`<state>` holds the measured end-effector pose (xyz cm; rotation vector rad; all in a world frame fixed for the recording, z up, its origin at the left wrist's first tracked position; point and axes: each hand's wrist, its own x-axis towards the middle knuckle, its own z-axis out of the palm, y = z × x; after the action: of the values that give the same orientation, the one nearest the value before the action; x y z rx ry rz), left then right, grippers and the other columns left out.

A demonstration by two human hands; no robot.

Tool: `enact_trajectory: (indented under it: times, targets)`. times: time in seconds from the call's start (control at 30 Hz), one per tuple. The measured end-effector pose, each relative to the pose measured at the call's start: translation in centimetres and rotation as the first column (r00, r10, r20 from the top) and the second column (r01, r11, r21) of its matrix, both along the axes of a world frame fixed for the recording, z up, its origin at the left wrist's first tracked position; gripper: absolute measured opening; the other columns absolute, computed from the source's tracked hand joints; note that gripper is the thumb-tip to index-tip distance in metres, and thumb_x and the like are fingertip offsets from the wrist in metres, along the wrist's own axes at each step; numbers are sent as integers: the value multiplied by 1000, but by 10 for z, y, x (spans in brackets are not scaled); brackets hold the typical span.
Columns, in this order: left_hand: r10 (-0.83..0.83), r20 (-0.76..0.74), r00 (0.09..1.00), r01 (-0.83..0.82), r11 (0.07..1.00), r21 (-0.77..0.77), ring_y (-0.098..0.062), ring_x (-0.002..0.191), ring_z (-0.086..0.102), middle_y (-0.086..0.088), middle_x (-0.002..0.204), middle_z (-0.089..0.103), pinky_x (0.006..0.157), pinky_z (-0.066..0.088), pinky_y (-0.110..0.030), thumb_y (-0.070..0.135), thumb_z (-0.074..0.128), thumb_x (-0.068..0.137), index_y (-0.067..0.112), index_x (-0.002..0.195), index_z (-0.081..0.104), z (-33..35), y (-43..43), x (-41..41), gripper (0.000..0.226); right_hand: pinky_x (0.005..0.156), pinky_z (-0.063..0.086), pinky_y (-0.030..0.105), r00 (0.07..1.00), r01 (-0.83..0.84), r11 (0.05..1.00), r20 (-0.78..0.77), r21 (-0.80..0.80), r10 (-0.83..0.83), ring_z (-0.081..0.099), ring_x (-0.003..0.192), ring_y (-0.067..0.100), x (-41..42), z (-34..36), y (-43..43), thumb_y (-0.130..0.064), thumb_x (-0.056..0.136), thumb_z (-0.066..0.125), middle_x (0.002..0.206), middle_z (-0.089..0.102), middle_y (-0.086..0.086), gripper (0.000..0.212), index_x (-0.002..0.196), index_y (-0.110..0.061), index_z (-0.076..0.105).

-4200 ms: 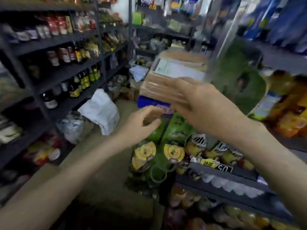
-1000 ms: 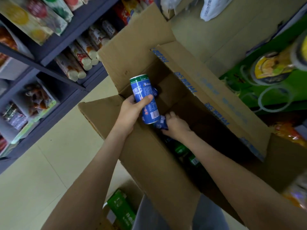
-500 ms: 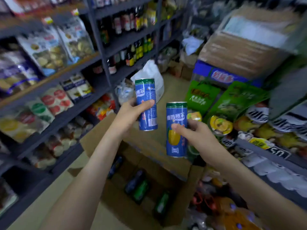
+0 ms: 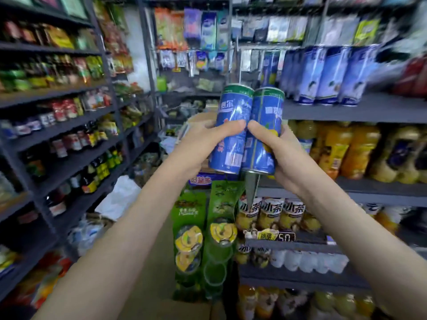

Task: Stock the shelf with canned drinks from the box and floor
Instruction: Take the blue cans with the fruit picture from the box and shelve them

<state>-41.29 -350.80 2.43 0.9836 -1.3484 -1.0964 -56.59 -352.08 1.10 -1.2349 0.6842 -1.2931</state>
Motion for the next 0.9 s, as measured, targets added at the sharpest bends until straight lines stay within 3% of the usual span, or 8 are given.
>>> enact_trajectory:
  times: [0.17,0.27,0.4,0.53,0.7,0.77,0.83,0.9]
  targets:
    - [-8,101,995,15,997,-73,-22,94,69,-5,102,73,91,52,-46,28,74,78,14,104,69,30,-16,-18,31,78,57,45,993,104,976,-38,-190,-113,66,103,29,-29,33,-10,-11,86,66,120,63,16,50,128,-4,41]
    - [16,116,993,-5,995,-96,-18,95,69,-1,104,72,92,52,-43,29,70,83,17,110,67,40,-28,-24,30,79,56,43,960,193,936,-142,-295,-243,66,101,27,-34,53,-27,-23,79,75,119,61,16,47,117,-12,50]
    - [69,64,996,-60,990,-126,-17,94,68,-2,105,71,83,55,-35,26,71,82,17,110,65,47,-50,-28,30,86,53,46,836,335,836,-271,-435,-476,61,105,26,-36,67,-66,-55,57,77,119,56,13,59,102,-23,55]
    - [82,17,996,-79,988,-135,-13,89,69,-1,104,71,68,53,-23,24,73,80,17,111,64,50,-68,-28,33,81,53,40,740,389,764,-320,-515,-592,59,91,17,-34,82,-88,-33,71,76,102,58,4,48,105,-18,45]
    - [85,22,996,-81,987,-140,-8,85,68,4,101,71,66,50,-21,25,73,79,22,105,63,53,-89,-21,28,51,48,23,659,250,758,-467,-603,-589,51,53,11,-36,103,-108,-10,75,72,106,46,-12,85,140,-20,17]
    - [80,37,996,-74,986,-147,-8,85,68,5,101,70,67,50,-22,25,73,79,23,106,63,56,-98,-16,29,48,43,19,627,164,797,-562,-581,-539,45,45,7,-35,118,-116,-9,74,71,102,49,-10,88,142,-25,19]
    - [82,44,996,-74,985,-157,-9,87,68,4,103,70,68,51,-22,25,73,79,21,110,62,60,-108,-9,33,53,46,27,632,115,869,-639,-482,-438,50,54,15,-32,136,-125,-7,70,73,85,58,6,88,141,-28,25]
    - [86,41,995,-78,983,-165,-11,89,68,3,104,70,71,52,-24,25,73,79,19,112,62,64,-118,-2,36,63,49,39,640,101,918,-682,-383,-355,54,69,25,-29,154,-136,-6,64,77,87,61,20,87,135,-25,31]
